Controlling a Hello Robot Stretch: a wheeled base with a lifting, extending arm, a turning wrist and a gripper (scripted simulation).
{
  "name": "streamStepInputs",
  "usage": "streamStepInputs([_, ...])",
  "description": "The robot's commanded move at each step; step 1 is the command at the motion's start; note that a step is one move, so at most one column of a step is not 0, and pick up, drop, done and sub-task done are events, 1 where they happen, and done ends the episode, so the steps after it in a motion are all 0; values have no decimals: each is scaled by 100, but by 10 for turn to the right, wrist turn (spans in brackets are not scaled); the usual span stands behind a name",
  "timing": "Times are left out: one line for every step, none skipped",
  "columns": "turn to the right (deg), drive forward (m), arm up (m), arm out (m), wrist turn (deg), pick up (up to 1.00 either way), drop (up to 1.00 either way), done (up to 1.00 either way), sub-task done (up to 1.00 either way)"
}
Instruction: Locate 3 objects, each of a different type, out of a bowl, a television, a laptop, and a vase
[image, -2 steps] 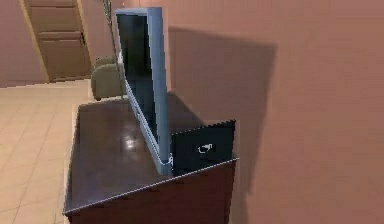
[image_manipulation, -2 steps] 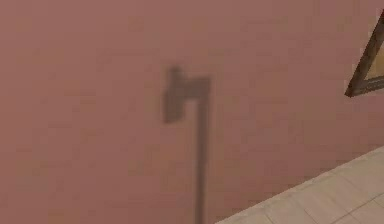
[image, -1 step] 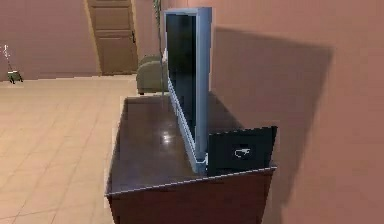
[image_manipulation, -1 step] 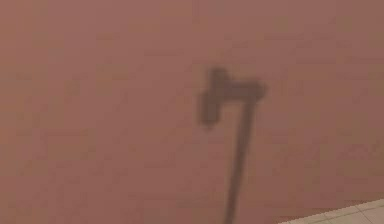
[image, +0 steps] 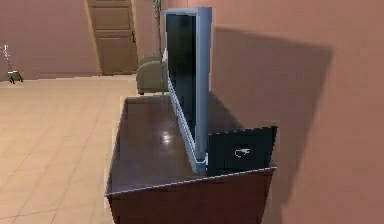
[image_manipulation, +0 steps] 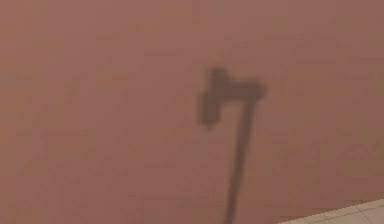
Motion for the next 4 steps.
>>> streamStepInputs([-450, 0, 0, 0, 0, 0, 0, 0, 0])
streamStepInputs([-450, 0, 0, 0, 0, 0, 0, 0, 0])
streamStepInputs([-420, 0, 0, 0, 0, 0, 0, 0, 0])
streamStepInputs([0, 100, 0, 0, 0, 0, 0, 0, 0])
